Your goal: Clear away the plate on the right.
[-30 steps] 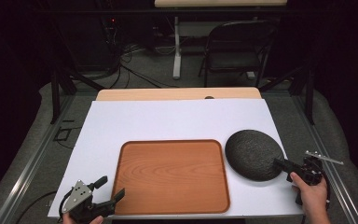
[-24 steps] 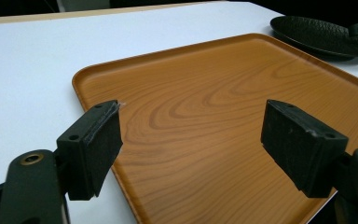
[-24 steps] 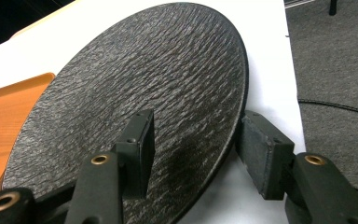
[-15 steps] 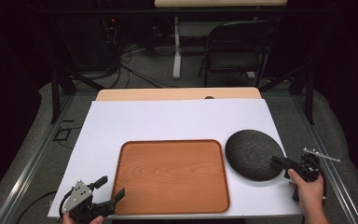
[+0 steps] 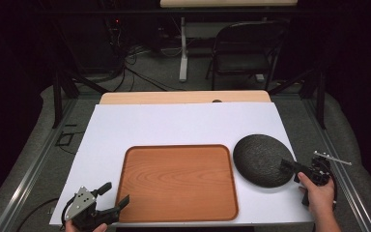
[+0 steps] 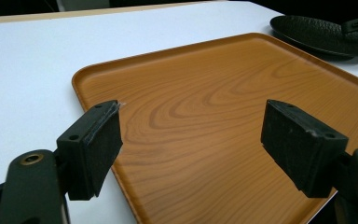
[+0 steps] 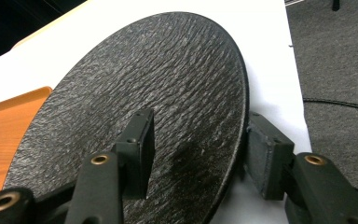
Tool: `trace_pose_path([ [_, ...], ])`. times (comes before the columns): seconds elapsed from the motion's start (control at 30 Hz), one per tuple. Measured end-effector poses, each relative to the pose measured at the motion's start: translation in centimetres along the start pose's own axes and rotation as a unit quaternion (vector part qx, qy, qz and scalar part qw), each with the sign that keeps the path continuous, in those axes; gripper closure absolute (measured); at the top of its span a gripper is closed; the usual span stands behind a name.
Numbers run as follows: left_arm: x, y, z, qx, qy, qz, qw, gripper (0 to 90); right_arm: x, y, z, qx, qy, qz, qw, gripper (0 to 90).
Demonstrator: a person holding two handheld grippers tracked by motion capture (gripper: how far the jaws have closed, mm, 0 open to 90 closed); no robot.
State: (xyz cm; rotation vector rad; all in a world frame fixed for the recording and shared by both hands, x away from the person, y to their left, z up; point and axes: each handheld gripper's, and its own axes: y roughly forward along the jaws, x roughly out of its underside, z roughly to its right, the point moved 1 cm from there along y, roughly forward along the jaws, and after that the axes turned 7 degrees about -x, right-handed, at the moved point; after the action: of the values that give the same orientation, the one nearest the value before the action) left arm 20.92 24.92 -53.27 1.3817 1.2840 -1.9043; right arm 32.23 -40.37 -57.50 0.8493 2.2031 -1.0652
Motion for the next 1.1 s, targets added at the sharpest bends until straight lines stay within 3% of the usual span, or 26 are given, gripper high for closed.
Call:
trace_pose_path([
  [0.17, 0.0, 0.0, 0.0, 0.000, 0.000, 0.000, 1.0000, 20.5, 0.1, -0.1, 0.2, 0.002, -0.001, 0.001, 1.0000, 53.3],
  [0.5, 0.0, 0.0, 0.0, -0.001, 0.000, 0.000, 1.0000, 20.4, -0.1, -0.3, 0.7, -0.004, 0.028, 0.003, 0.9996, 63.2],
  [0.77, 0.0, 0.1, 0.0, -0.002, -0.001, -0.001, 1.0000, 20.5, -0.2, -0.6, 0.9, -0.020, 0.069, -0.006, 0.9974, 69.9],
  [1.1, 0.0, 0.1, -0.1, -0.001, -0.001, -0.004, 1.0000, 20.5, -0.5, -1.0, 0.5, -0.021, 0.067, -0.009, 0.9975, 72.0],
])
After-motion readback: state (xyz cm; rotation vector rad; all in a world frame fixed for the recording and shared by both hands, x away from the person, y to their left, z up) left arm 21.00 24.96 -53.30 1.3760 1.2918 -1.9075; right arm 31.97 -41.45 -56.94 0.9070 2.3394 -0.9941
